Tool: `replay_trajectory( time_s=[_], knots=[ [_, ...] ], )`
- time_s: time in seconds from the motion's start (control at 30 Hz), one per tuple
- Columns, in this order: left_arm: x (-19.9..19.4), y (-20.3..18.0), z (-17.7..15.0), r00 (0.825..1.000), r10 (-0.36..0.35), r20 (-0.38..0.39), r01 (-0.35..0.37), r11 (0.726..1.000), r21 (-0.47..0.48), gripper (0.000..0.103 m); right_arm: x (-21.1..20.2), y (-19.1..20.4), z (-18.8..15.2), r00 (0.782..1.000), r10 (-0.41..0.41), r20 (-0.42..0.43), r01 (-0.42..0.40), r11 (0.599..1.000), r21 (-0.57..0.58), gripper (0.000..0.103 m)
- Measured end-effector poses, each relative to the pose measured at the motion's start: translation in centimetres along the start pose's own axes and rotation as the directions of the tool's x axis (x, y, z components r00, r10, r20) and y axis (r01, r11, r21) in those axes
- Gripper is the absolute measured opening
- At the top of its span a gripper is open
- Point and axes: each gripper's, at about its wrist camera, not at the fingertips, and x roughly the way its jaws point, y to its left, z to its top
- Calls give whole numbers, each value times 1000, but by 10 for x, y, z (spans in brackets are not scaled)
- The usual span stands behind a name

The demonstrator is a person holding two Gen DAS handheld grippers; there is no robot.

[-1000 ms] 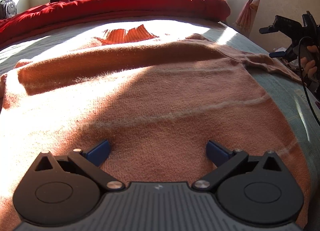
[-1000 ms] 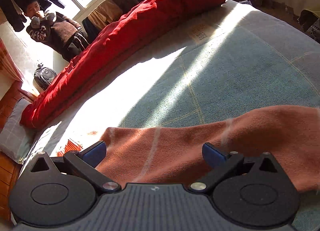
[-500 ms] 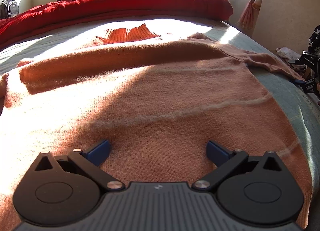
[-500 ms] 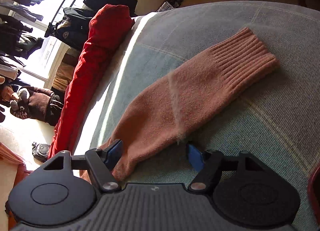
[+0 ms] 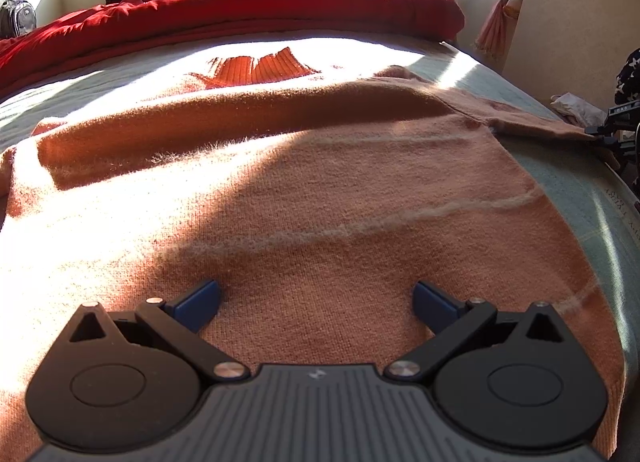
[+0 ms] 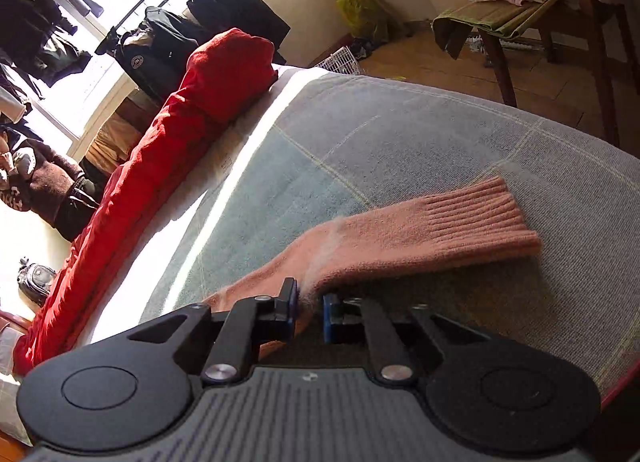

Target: Fold clothes

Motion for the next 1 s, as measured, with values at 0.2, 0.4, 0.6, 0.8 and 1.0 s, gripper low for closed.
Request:
replay_trajectory(
  time_s=[0.2,0.4,0.6,0.8,1.0],
  knots=[
    [-1,1,0,1000,-7,1,7,1000,2,102,-16,-7,-1,988,-152,-13,152,988,12,47],
    [0,0,0,1000,4,0,-4,1000,3,102,-17,9,10,997,-63,48,64,998,-22,62],
    [3,-2,2,1000,14,-11,-14,1000,8,102,30,34,5,999,-16,-51,11,995,-99,70],
    [4,-2,1,1000,11,-6,-11,1000,12,102,22,-8,11,993,-114,-23,112,991,-73,68],
    [6,-4,2,1000,21,-6,-21,1000,12,103,-3,-41,31,978,-205,48,206,979,-10,70]
  ],
)
